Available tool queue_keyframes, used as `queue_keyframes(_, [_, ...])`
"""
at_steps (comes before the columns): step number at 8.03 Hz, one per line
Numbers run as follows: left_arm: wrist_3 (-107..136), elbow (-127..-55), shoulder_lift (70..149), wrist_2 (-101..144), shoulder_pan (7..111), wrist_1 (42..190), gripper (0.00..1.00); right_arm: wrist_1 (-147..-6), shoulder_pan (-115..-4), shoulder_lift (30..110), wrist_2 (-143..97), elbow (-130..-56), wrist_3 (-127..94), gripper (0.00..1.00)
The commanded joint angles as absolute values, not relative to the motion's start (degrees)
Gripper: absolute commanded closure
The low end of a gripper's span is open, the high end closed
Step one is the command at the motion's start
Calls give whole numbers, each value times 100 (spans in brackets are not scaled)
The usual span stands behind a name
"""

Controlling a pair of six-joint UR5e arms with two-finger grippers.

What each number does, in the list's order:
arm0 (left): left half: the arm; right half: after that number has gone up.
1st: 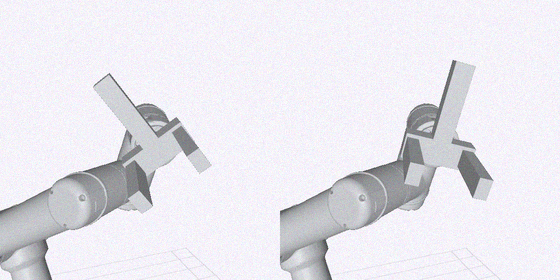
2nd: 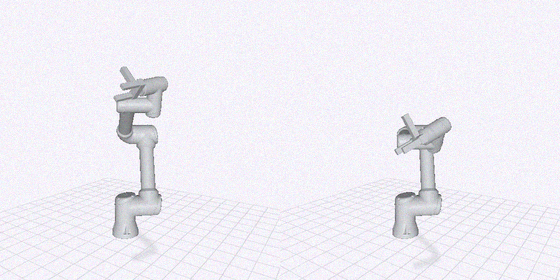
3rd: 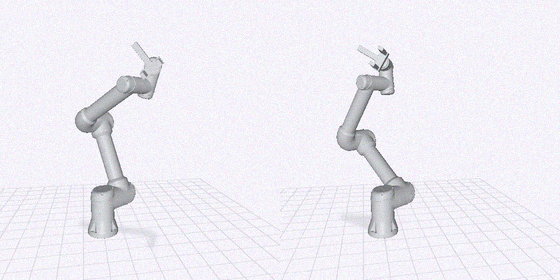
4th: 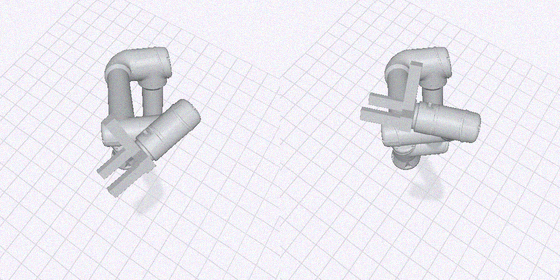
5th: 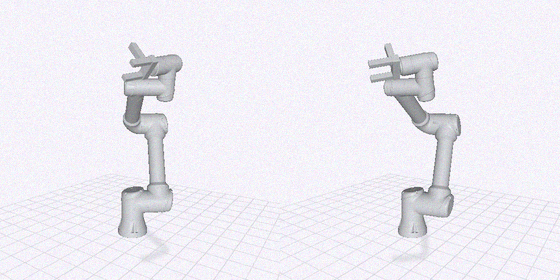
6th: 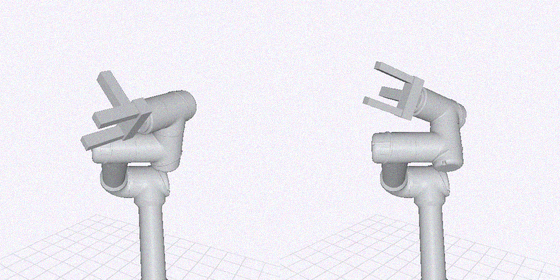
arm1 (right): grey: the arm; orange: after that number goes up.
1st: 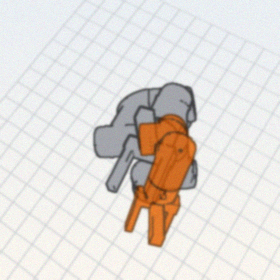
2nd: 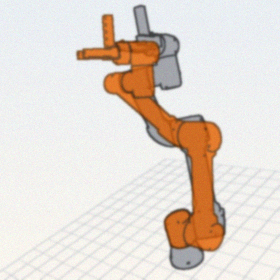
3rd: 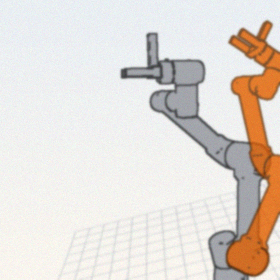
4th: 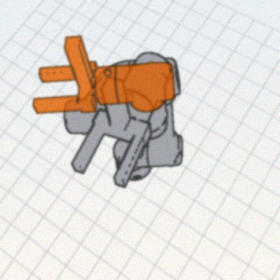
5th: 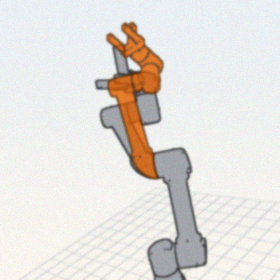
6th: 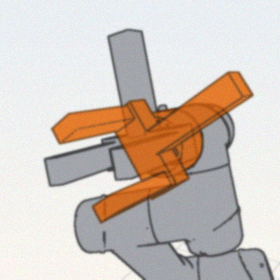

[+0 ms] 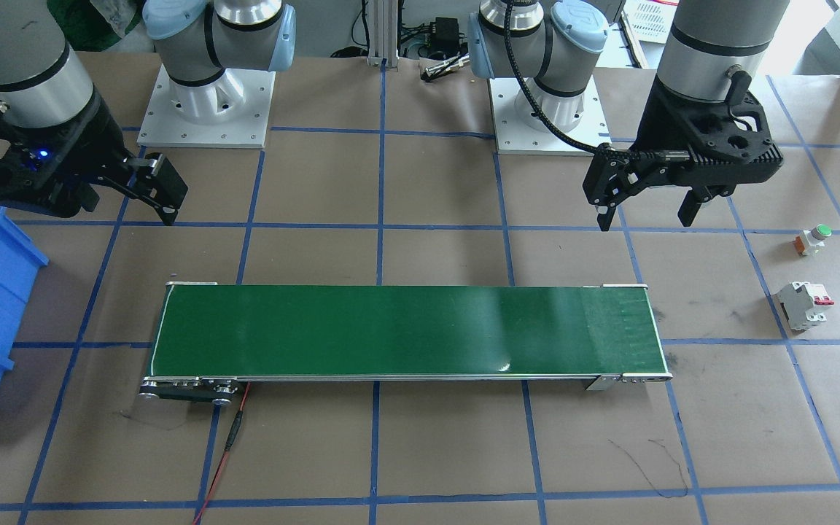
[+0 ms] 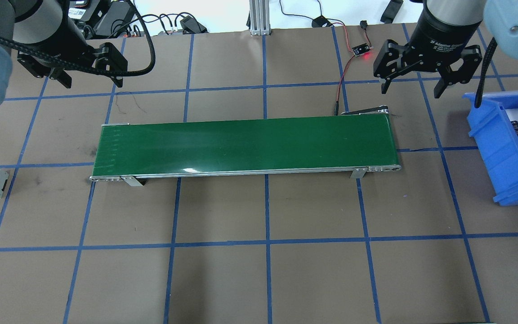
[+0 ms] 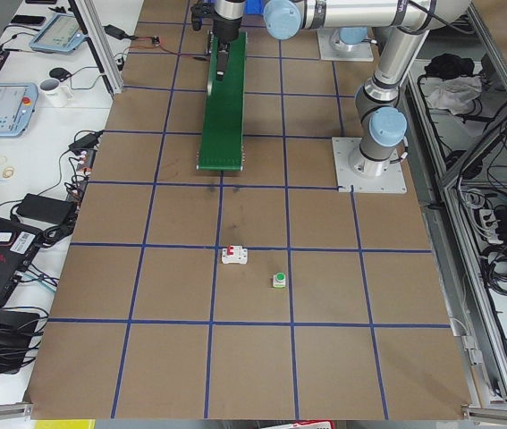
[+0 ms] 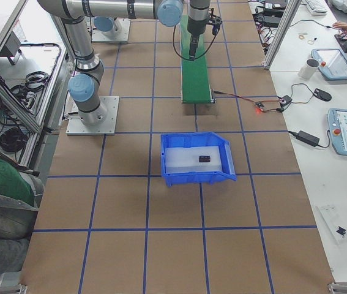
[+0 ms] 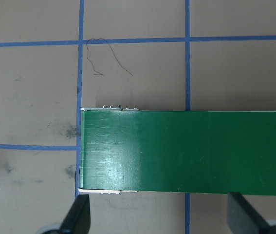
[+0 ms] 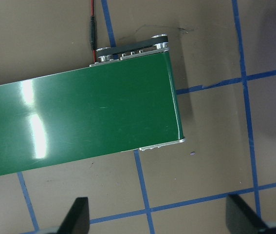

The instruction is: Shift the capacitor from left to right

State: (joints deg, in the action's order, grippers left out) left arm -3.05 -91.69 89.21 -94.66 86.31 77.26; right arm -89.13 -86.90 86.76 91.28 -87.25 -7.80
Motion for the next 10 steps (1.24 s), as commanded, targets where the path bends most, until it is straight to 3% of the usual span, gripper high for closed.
queue_keyframes(1, [-308,-9167,8921,-9466,8631,7726,0,-8895,-9059,8719,8974,-8798,-1297,0])
queue_keyframes(10, [-308,-9167,8921,-9466,8631,7726,0,-8965,-9211,8666,9131,-8815,-1310,0])
